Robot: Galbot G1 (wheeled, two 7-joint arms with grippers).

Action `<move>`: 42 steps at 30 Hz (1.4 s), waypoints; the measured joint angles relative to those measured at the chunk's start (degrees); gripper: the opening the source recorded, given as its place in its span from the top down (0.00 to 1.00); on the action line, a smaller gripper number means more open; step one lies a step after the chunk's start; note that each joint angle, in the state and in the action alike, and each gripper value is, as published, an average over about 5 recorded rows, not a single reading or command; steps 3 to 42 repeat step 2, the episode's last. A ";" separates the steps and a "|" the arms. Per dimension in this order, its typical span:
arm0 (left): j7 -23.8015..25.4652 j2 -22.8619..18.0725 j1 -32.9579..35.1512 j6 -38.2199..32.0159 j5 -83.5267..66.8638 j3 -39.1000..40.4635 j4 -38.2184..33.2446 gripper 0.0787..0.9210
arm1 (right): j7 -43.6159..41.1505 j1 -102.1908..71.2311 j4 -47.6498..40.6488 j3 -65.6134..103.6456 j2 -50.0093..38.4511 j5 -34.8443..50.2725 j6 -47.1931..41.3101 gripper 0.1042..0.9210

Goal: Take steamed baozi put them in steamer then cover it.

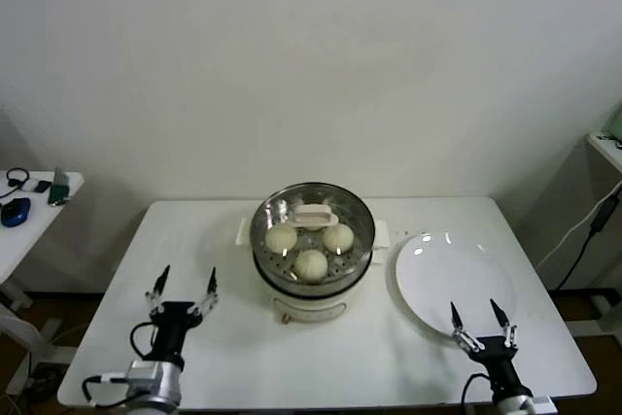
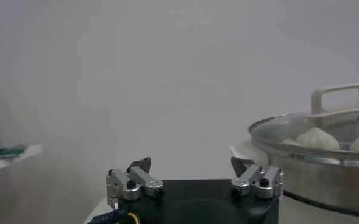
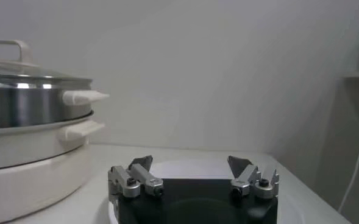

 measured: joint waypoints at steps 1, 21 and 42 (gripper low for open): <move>0.09 0.00 0.14 -0.38 -0.36 -0.16 0.10 0.12 | 0.00 0.00 -0.06 -0.02 0.00 0.00 0.05 0.12; 0.18 0.00 0.27 -0.73 -0.69 -0.31 0.18 0.12 | 0.00 0.01 -0.11 -0.04 0.00 0.00 0.10 0.12; 0.18 0.00 0.27 -0.73 -0.69 -0.31 0.18 0.12 | 0.00 0.01 -0.11 -0.04 0.00 0.00 0.10 0.12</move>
